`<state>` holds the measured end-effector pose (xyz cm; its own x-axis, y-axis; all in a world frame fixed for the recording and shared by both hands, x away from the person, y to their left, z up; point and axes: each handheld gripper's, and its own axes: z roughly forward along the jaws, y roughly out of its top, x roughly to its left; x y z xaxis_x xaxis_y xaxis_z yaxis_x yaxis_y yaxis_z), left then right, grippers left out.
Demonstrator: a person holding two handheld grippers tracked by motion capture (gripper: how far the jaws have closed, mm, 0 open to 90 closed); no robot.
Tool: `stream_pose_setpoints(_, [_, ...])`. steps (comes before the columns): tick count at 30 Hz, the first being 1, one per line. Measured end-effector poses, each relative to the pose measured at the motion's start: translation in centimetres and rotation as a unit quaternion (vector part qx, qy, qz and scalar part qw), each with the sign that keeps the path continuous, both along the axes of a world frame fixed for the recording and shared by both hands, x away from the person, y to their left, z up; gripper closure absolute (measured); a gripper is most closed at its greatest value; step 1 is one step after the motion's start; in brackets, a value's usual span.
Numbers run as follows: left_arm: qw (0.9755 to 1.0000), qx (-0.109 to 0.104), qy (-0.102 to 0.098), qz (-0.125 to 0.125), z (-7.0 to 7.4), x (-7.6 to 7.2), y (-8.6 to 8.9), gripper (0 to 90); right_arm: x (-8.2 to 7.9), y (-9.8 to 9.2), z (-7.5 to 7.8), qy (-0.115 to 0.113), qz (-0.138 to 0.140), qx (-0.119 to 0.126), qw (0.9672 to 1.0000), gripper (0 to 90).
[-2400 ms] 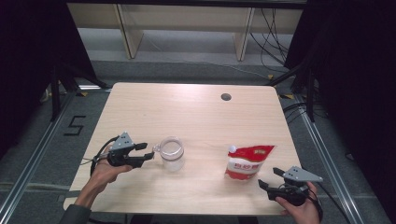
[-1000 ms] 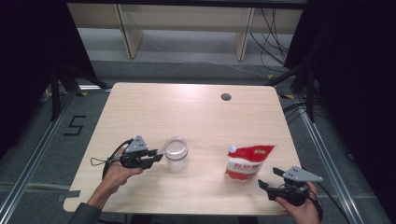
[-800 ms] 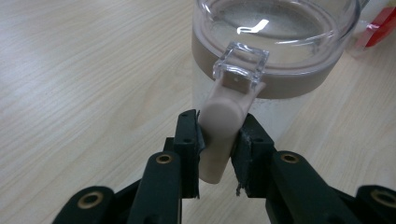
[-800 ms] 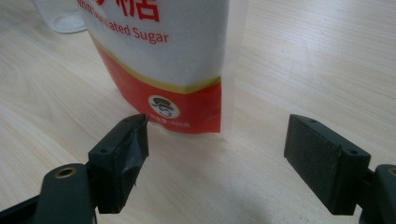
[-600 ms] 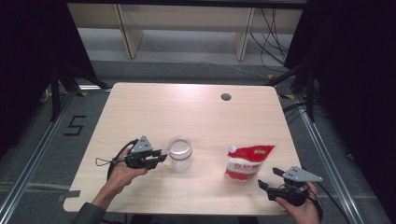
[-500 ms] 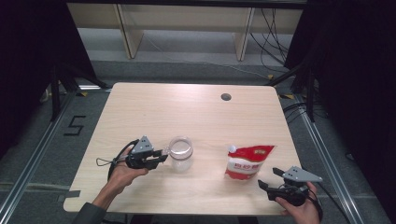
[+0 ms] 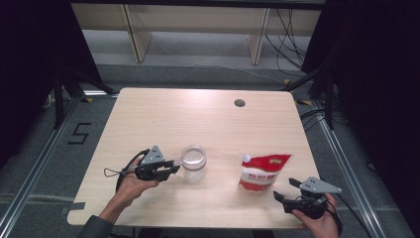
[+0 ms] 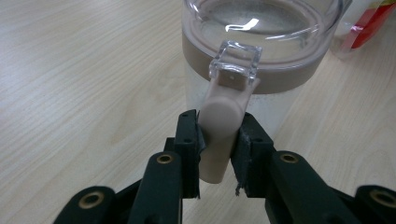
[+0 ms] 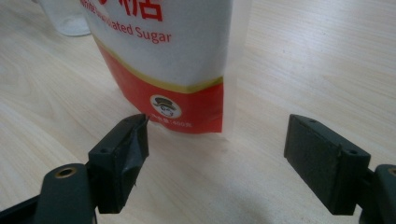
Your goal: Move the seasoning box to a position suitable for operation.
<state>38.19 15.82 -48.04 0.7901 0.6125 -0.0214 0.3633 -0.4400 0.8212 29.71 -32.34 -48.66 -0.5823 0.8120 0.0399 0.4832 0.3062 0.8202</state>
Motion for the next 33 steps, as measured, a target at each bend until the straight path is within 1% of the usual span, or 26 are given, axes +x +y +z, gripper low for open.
stream_pose_setpoints(1, [1.0000,-0.003,-0.001,-0.003,0.0,-0.1,-0.1,72.7,0.2,-0.1,0.0,-0.012,0.006,-0.009,0.9999,22.7])
stream_pose_setpoints(2, [1.0000,-0.003,-0.001,-0.003,0.0,-0.1,-0.1,72.7,0.2,-0.1,0.0,-0.012,0.006,-0.009,0.9999,22.7])
stream_pose_setpoints(3, [1.0000,0.000,-0.005,-0.008,0.0,-0.1,-0.1,72.7,0.2,-0.1,0.0,-0.011,0.006,-0.009,0.9999,22.7])
stream_pose_setpoints(5, [1.0000,-0.006,-0.003,-0.007,-0.1,-0.2,-0.4,72.7,0.2,-0.1,0.0,-0.012,0.006,-0.009,0.9999,22.7])
stream_pose_setpoints(6, [0.9999,0.000,-0.008,-0.015,0.0,-0.2,-0.3,72.8,0.2,-0.1,0.0,-0.012,0.006,-0.009,0.9999,22.7])
stream_pose_setpoints(7, [0.9999,-0.005,-0.005,-0.012,-0.1,-0.3,-0.4,72.8,0.2,-0.1,0.0,-0.012,0.006,-0.009,0.9999,22.7])
stream_pose_setpoints(8, [0.9999,-0.005,-0.005,-0.012,-0.1,-0.3,-0.4,72.8,0.2,-0.1,0.0,-0.012,0.006,-0.009,0.9999,22.7])
stream_pose_setpoints(9, [0.9998,-0.004,-0.004,-0.019,0.0,-0.3,-0.5,72.8,0.0,0.0,0.0,0.001,0.001,0.000,1.0000,22.7])
stream_pose_setpoints(12, [0.9998,-0.005,-0.003,-0.020,0.0,-0.4,-0.6,72.8,0.1,-0.1,0.0,-0.004,0.003,-0.002,1.0000,22.7])
stream_pose_setpoints(13, [0.9998,-0.005,-0.005,-0.021,-0.1,-0.5,-0.6,72.8,0.1,-0.1,0.0,-0.004,0.003,-0.002,1.0000,22.7])
stream_pose_setpoints(14, [0.9998,-0.009,-0.002,-0.019,-0.1,-0.5,-0.7,72.8,0.1,-0.1,0.0,-0.004,0.003,-0.002,1.0000,22.7])
stream_pose_setpoints(15, [0.9995,0.006,-0.004,-0.030,0.1,-0.5,-0.6,72.8,0.1,-0.1,-0.1,-0.004,0.003,-0.002,1.0000,22.7])
stream_pose_setpoints(17, [0.9995,0.004,-0.005,-0.030,0.0,-0.5,-0.6,72.8,0.1,-0.1,0.0,-0.004,0.003,-0.002,1.0000,22.7])
stream_pose_setpoints(18, [0.9996,-0.002,-0.004,-0.028,0.0,-0.6,-0.7,72.8,0.1,-0.1,0.0,-0.004,0.003,-0.002,1.0000,22.7])
stream_pose_setpoints(20, [0.9997,-0.003,-0.002,-0.026,0.0,-0.6,-0.8,72.8,0.1,-0.1,0.0,-0.003,0.003,-0.002,1.0000,22.7])
stream_pose_setpoints(21, [0.9993,0.004,-0.006,-0.037,0.1,-0.6,-0.8,72.8,0.1,-0.1,-0.1,-0.004,0.003,-0.002,1.0000,22.7])
stream_pose_setpoints(22, [0.9993,0.004,-0.006,-0.037,0.1,-0.6,-0.8,72.8,0.1,-0.1,-0.1,-0.004,0.003,-0.002,1.0000,22.7])
stream_pose_setpoints(23, [0.9994,-0.004,-0.003,-0.035,0.0,-0.7,-1.0,72.9,0.1,-0.1,0.0,-0.004,0.003,-0.002,1.0000,22.7])
stream_pose_setpoints(26, [0.9994,-0.004,-0.002,-0.033,0.0,-0.8,-1.0,72.9,0.1,-0.1,-0.1,-0.004,0.003,-0.002,1.0000,22.7])
stream_pose_setpoints(27, [0.9991,-0.002,-0.005,-0.042,0.0,-0.8,-1.1,72.8,0.1,-0.1,0.0,-0.004,0.003,-0.002,1.0000,22.7])
stream_pose_setpoints(28, [0.9991,-0.002,-0.005,-0.042,0.0,-0.8,-1.1,72.9,0.1,-0.1,0.0,-0.004,0.003,-0.002,1.0000,22.7])
stream_pose_setpoints(29, [0.9993,-0.007,0.001,-0.038,-0.1,-0.9,-1.1,72.8,0.1,-0.1,0.0,-0.004,0.003,-0.002,1.0000,22.7])
stream_pose_setpoints(30, [0.9992,-0.004,-0.005,-0.041,0.0,-0.9,-1.1,72.8,0.1,-0.1,0.0,-0.004,0.003,-0.002,1.0000,22.7])
stream_pose_setpoints(32, [0.9990,-0.004,-0.006,-0.044,0.0,-0.9,-1.1,72.9,0.1,-0.1,0.0,-0.003,0.003,-0.002,1.0000,22.7])
stream_pose_setpoints(33, [0.9989,0.000,-0.007,-0.047,0.0,-0.9,-1.1,72.9,0.1,-0.1,0.0,-0.004,0.004,-0.002,1.0000,22.7])
